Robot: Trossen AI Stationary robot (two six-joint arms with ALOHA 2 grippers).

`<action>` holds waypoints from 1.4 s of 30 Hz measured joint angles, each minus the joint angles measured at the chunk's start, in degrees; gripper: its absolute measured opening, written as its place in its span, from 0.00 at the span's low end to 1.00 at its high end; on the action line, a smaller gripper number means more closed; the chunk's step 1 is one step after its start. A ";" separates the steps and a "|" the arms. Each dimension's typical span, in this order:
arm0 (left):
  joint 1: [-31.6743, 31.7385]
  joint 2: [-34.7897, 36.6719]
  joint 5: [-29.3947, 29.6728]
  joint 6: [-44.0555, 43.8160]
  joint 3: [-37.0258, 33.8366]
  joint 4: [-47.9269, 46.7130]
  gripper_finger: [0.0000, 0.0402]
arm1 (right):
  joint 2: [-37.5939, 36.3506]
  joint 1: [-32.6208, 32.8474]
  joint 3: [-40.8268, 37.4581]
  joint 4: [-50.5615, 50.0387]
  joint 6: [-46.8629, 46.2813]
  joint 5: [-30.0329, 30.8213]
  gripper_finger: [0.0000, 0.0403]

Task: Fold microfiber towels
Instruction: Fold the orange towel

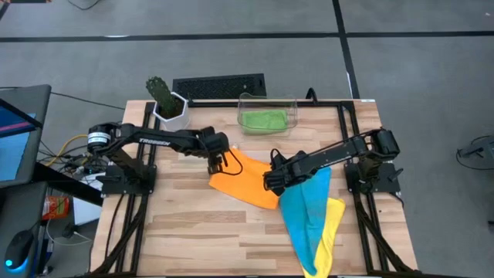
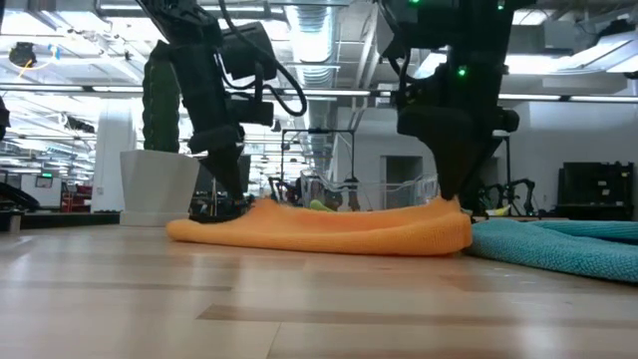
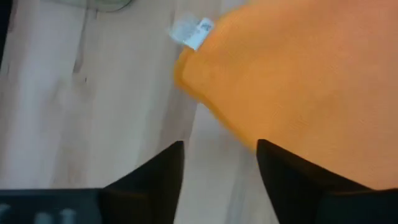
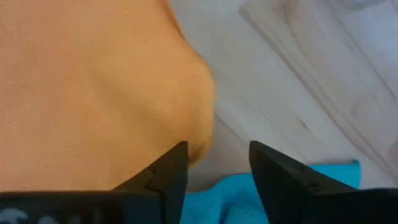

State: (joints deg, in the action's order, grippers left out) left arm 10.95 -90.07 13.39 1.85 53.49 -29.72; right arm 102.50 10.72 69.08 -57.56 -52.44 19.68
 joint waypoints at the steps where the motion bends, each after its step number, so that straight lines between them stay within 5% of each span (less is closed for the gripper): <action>1: 0.19 0.17 -0.02 -0.05 0.00 -0.27 0.53 | -0.15 0.00 0.07 -0.22 -0.41 0.02 0.51; 6: 0.50 2.47 -3.23 -3.01 0.00 -4.64 0.58 | -3.62 1.62 0.02 -1.84 -1.34 0.76 0.54; 12: -2.28 7.83 -25.35 -4.00 -4.04 1.58 0.55 | -10.00 9.34 0.04 7.09 7.66 3.50 0.54; 14: -5.24 9.02 -28.04 -3.48 -6.42 6.94 0.54 | -10.00 12.33 0.13 11.12 12.21 3.48 0.53; 23: -14.57 7.40 -15.85 1.81 -15.32 24.55 0.51 | 0.87 18.63 0.04 18.67 17.83 1.57 0.53; 36: -14.41 7.49 -15.31 2.29 -23.62 27.59 0.51 | 8.46 15.65 0.02 25.63 17.94 -5.15 0.53; 42: -14.57 7.62 -9.77 3.39 -25.92 28.53 0.51 | 9.27 15.75 -0.01 25.86 17.74 -6.86 0.53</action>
State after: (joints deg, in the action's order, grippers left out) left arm -3.62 -82.45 3.62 5.24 27.57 -1.19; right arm 111.77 26.47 69.07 -31.70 -34.70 12.82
